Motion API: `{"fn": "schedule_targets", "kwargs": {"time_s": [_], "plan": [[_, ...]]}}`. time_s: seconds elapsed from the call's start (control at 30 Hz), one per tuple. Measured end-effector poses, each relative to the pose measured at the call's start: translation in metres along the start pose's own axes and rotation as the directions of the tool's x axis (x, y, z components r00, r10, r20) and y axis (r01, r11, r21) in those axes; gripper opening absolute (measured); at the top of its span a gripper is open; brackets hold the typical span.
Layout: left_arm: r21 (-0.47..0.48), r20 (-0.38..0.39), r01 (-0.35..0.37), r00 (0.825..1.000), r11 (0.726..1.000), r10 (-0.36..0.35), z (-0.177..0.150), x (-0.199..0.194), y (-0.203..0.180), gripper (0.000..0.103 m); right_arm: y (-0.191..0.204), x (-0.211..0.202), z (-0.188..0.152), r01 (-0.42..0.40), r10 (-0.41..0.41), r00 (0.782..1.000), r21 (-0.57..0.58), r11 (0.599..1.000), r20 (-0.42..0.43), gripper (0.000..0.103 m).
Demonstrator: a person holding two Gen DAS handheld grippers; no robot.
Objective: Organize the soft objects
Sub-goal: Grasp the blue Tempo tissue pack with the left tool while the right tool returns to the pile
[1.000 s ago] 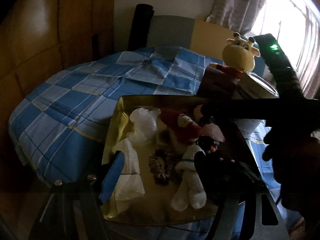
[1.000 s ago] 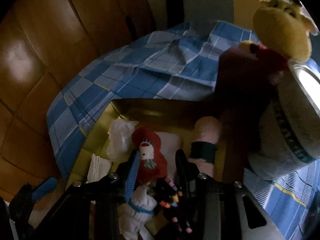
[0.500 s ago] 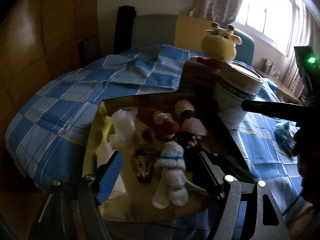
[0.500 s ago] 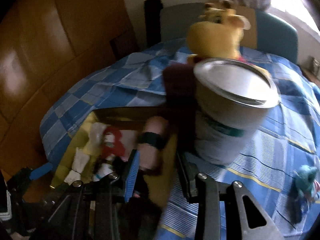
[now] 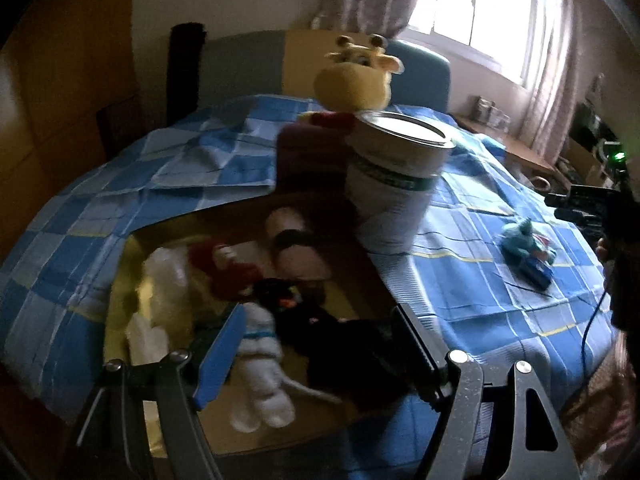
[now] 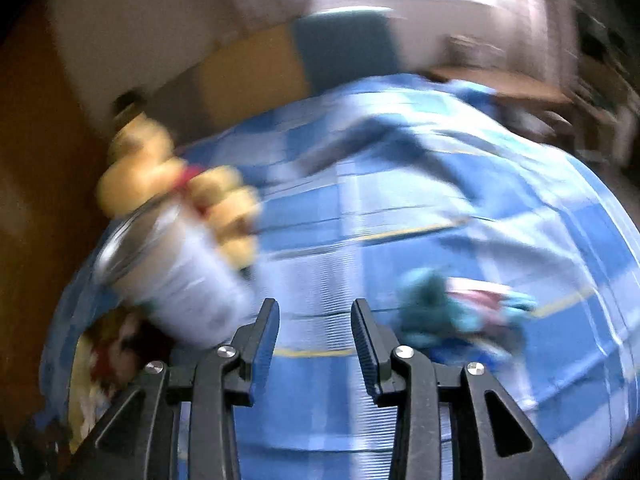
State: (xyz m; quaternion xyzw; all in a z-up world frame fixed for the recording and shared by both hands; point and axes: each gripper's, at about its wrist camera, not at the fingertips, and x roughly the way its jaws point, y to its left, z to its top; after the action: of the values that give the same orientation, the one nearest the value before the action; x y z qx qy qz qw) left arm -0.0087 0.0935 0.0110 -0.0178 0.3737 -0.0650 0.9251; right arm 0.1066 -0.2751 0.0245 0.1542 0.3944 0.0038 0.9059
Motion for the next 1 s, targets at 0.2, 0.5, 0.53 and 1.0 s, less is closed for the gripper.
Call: {"fn": "schedule_targets", "kwargs": {"time_s": [0.2,0.5,0.53,1.0], "plan": [[0.051,-0.024,0.055,0.998,0.997,-0.054,0.007,0.01,-0.028,0.077,-0.101,0.013,0.007,0.077,-0.059,0.995,0.266,0.961,-0.076,0.037],[0.106,-0.063,0.129,0.99,0.986,-0.122,0.014,0.023,-0.067,0.082,-0.164,0.041,-0.02,0.068,0.0,0.99,0.484,0.872,-0.138,0.038],[0.109,-0.068,0.135,0.989,0.985,-0.128,0.014,0.024,-0.071,0.083,-0.162,0.046,-0.021,0.082,-0.005,0.986,0.465,0.881,-0.164,0.038],[0.135,-0.136,0.187,0.976,0.973,-0.169,0.012,0.043,-0.099,0.083,-0.104,0.064,-0.023,-0.27,0.347,0.912,0.315,0.91,-0.221,0.038]]}}
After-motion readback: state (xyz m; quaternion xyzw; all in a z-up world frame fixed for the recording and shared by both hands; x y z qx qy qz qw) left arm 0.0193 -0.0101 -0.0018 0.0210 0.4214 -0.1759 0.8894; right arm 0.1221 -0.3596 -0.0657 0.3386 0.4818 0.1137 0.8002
